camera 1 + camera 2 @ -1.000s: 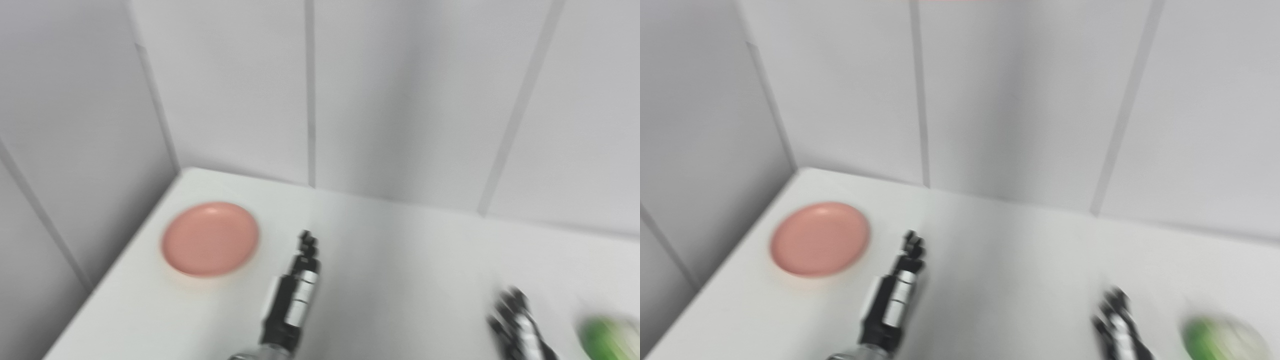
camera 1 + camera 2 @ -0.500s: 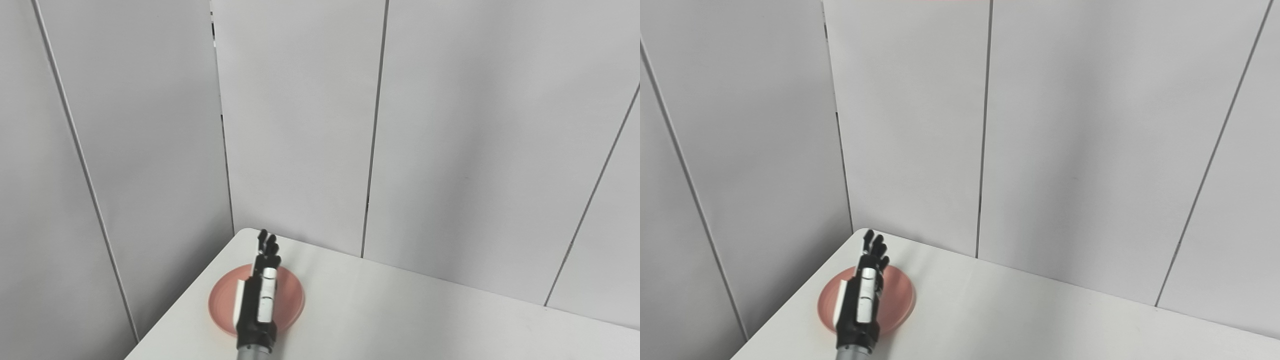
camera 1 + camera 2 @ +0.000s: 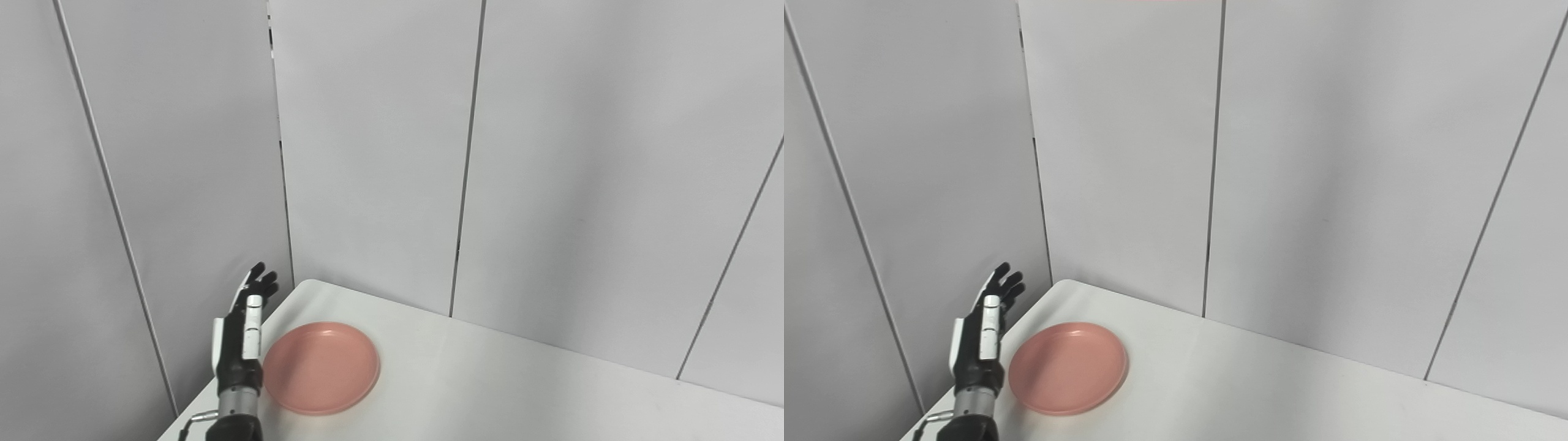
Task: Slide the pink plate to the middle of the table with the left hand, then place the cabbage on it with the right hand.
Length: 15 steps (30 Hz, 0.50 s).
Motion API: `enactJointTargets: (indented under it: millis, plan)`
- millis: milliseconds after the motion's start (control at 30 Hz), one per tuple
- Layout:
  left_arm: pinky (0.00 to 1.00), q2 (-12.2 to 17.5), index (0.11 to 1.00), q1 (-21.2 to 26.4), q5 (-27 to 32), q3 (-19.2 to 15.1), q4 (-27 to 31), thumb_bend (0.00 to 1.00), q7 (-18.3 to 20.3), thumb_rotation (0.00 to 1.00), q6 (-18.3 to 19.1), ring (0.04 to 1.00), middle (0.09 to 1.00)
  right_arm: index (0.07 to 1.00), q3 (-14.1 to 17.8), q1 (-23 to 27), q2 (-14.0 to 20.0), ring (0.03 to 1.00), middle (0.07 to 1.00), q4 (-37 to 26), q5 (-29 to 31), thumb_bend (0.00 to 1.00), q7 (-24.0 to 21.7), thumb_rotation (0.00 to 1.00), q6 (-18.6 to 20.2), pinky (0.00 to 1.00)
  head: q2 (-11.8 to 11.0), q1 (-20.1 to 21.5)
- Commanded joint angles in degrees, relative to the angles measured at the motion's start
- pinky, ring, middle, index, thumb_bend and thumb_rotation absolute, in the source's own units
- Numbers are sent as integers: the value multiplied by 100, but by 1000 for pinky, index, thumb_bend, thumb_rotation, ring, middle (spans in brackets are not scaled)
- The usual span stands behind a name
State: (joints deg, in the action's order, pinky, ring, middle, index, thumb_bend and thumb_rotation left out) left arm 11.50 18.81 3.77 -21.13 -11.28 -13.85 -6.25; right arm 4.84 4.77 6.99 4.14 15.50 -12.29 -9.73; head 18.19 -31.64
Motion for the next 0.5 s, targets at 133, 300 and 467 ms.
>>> enactJointTargets:
  millis: [133,300,467]
  plan:
    - [843,432,806,214,111,-261,-80,700,-93,978,419,809,796,1000,-109,-220,94,1000,1000,-125,-245,712,-128,738,-422,1000,149,52]
    - [895,713,837,222,305,-126,-525,730,294,1000,797,876,855,1000,-99,-258,43,1000,1000,-298,63,695,-231,688,-431,1000,272,51]
    - [964,885,864,227,446,76,-878,747,743,1000,821,917,888,1000,-116,-302,37,1000,1000,-447,120,671,-284,688,-465,1000,339,58]
